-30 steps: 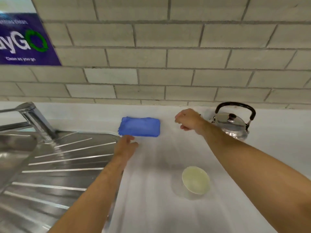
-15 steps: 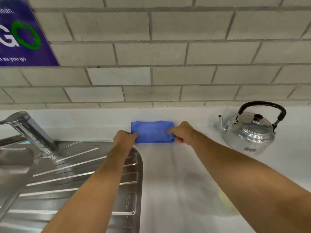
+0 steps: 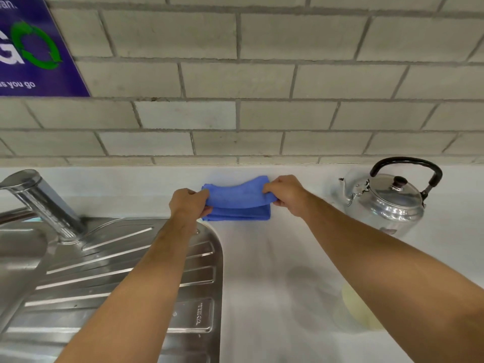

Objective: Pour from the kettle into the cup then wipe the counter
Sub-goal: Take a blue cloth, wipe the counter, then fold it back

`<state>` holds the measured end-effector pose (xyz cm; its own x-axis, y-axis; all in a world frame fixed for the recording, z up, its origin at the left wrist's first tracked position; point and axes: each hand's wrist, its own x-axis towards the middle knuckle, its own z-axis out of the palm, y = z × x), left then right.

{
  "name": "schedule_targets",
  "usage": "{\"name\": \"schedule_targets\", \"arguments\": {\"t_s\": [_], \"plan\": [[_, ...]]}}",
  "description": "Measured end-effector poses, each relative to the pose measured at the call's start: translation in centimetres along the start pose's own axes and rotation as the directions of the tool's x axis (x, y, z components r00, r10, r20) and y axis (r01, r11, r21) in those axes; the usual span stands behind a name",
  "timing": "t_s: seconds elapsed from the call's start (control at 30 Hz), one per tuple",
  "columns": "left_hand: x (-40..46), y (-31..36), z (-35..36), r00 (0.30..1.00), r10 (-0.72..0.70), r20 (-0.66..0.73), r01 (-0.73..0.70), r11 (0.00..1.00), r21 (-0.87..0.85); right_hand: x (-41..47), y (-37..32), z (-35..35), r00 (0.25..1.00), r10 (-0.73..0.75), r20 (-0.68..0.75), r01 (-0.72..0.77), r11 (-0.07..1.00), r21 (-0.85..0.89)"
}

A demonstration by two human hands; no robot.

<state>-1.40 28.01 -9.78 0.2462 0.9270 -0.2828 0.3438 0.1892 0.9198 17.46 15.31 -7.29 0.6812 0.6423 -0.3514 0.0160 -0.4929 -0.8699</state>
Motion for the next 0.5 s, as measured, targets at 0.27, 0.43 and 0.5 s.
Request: {"name": "schedule_targets", "arguments": {"t_s": [0.27, 0.43, 0.5], "plan": [[-8.5, 1.1, -2.0, 0.928, 0.126, 0.352, -0.028, 0.962, -0.272, -5.5, -0.1, -3.3, 0.917, -0.372, 0.141, 0.386, 0.918, -0.092], [-16.6, -2.7, -2.7, 0.911, -0.044, 0.409, 0.121, 0.979, -0.164, -10.0, 2.0, -4.1, 0.840, -0.441, 0.317, 0.543, 0.679, -0.494], [-20.0, -5.0, -2.5, 0.926, -0.071, 0.372, 0.115, 0.989, -0.098, -11.9, 3.3, -3.5, 0.842, -0.378, 0.384, 0.539, 0.591, -0.600]]}}
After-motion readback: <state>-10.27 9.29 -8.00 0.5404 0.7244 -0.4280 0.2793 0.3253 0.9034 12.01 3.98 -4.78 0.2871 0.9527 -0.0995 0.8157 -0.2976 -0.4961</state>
